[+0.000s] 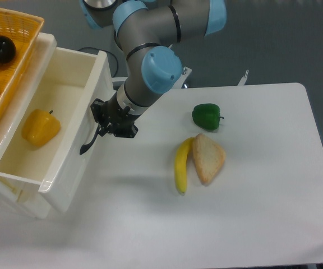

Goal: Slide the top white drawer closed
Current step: 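Push the white drawer front into the cabinet with the gripper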

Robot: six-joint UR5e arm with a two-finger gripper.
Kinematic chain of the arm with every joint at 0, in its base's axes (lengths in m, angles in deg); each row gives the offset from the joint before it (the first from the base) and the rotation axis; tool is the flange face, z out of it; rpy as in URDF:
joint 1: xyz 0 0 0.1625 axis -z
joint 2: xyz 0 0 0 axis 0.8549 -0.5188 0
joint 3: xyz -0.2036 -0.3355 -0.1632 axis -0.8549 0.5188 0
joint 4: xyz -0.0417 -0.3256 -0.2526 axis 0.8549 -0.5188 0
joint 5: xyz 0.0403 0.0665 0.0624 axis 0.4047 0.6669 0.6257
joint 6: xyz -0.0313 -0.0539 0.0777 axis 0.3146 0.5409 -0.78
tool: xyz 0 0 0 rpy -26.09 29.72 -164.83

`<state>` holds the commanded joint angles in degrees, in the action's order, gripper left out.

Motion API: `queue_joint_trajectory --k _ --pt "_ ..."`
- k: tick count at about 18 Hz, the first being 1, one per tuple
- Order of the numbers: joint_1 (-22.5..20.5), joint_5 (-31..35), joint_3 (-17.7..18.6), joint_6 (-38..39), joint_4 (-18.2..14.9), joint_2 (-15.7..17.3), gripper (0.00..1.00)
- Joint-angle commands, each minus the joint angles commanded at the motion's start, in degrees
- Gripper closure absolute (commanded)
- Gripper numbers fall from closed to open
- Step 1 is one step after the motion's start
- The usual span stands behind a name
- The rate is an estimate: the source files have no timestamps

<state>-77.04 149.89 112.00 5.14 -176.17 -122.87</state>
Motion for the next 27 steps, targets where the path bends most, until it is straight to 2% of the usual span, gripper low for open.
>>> queue_joint_trajectory --k 20,27 --pt "6.0 -2.3 0.0 4.8 0.8 0.5 0.86" --pt "8.1 -2.3 0.0 5.5 2.3 0.3 0.86"
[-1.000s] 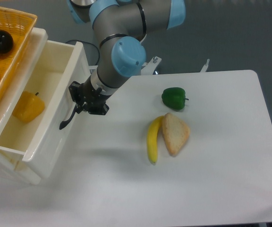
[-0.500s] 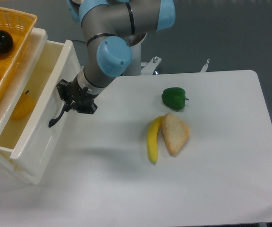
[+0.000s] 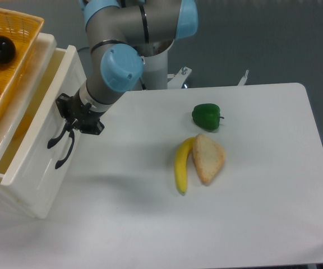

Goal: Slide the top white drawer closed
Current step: 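Push the white drawer front into the cabinet with the gripper, then hold the gripper against the closed drawer front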

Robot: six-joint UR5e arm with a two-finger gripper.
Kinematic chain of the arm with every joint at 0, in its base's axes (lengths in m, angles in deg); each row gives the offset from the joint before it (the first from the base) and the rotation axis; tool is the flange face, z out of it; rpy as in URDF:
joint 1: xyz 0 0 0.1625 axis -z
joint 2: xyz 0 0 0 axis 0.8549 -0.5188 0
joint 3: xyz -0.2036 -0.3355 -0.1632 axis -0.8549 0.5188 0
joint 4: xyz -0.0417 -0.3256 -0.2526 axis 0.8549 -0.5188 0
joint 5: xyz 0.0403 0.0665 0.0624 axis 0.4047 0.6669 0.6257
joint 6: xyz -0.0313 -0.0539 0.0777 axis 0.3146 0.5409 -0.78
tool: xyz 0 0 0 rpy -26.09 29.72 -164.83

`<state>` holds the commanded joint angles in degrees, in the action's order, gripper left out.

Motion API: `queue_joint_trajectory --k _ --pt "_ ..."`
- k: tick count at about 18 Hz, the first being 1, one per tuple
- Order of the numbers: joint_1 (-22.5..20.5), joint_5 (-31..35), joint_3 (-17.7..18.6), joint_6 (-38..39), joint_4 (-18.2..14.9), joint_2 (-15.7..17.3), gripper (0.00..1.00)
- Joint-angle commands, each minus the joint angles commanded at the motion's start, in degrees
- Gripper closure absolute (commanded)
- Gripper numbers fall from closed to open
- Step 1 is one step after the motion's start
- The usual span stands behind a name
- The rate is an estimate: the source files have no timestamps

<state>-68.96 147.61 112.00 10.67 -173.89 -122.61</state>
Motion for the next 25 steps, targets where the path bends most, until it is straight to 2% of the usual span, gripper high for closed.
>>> queue_joint_trajectory --k 14,25 --pt "2.4 0.1 0.3 0.5 0.2 -0.2 0.86" --pt "2.6 0.0 0.2 0.4 0.4 -0.4 0.86"
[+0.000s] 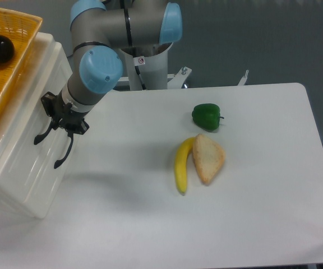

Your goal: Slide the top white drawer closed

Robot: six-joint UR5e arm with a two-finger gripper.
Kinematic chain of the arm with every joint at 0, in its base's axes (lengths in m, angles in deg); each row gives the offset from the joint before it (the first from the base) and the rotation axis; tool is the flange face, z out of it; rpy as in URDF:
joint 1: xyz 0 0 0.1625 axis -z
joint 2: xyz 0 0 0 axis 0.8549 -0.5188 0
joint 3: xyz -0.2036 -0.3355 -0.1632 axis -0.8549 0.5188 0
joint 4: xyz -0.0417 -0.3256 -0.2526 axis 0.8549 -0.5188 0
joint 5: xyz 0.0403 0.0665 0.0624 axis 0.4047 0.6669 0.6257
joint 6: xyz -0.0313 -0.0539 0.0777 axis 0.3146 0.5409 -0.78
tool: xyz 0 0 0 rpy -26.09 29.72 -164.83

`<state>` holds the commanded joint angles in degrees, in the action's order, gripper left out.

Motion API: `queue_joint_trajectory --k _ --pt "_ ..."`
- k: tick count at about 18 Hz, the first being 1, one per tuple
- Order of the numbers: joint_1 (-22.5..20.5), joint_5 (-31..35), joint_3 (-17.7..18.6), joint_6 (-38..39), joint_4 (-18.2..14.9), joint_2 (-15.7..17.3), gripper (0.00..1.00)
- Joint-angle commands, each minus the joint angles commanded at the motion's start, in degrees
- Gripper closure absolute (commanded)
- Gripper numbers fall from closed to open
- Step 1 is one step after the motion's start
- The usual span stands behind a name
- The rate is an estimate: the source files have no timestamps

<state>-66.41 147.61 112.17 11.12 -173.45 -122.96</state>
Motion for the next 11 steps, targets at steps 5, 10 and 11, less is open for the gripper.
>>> queue_joint_trajectory --k 5,10,11 --pt "-0.1 0.2 -0.8 -0.3 0.7 -1.0 0.80" --pt "-3.1 0.7 -3.0 -0.9 1.1 -1.7 0.73" --pt "-4.0 0.8 -3.0 -1.2 1.1 -1.7 0.72"
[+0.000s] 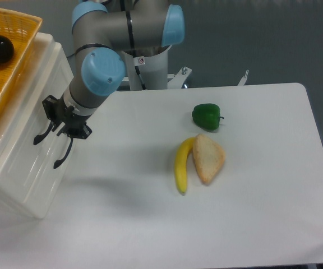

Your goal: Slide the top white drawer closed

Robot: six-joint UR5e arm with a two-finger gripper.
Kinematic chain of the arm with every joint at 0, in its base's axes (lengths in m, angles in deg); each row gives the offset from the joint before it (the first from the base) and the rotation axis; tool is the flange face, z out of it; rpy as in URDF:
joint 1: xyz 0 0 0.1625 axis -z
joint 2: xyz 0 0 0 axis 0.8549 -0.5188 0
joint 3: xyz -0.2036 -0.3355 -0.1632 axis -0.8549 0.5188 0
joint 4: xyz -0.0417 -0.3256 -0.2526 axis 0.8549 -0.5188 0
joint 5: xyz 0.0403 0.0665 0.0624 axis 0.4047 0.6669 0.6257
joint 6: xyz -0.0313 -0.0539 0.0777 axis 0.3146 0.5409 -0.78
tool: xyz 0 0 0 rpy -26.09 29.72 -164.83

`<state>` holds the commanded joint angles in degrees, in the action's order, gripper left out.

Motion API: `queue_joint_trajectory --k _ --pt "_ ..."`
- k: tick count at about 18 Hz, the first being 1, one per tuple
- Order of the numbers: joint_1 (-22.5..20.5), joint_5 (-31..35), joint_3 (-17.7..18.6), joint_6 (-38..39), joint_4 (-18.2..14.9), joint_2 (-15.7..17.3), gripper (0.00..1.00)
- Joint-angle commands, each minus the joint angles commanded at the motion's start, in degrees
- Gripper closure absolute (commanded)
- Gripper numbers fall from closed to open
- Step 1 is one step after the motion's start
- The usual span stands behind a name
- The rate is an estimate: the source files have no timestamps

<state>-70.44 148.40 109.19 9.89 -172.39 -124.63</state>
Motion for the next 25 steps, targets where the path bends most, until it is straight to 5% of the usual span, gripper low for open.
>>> queue_joint_trajectory --k 3,6,9,13,18,22,25 --pt "-3.2 3.6 -0.4 -2.5 0.3 0.0 0.63" --pt "-6.4 4.7 -1.1 -3.4 1.4 -0.5 0.41" --pt "-8.9 9.2 -1.2 -5.8 2.8 -0.8 0.00" --pt "-10.6 15.2 -1.2 -7.7 3.5 -1.6 0.00" --pt "-14.6 19.4 -3.0 -8.2 10.4 -3.9 0.00" --pt "-17.2 20.2 -6.9 -18.8 9.8 -6.7 0.00" --pt "-19.7 22.3 -10.2 -19.9 8.9 -9.0 0.00"
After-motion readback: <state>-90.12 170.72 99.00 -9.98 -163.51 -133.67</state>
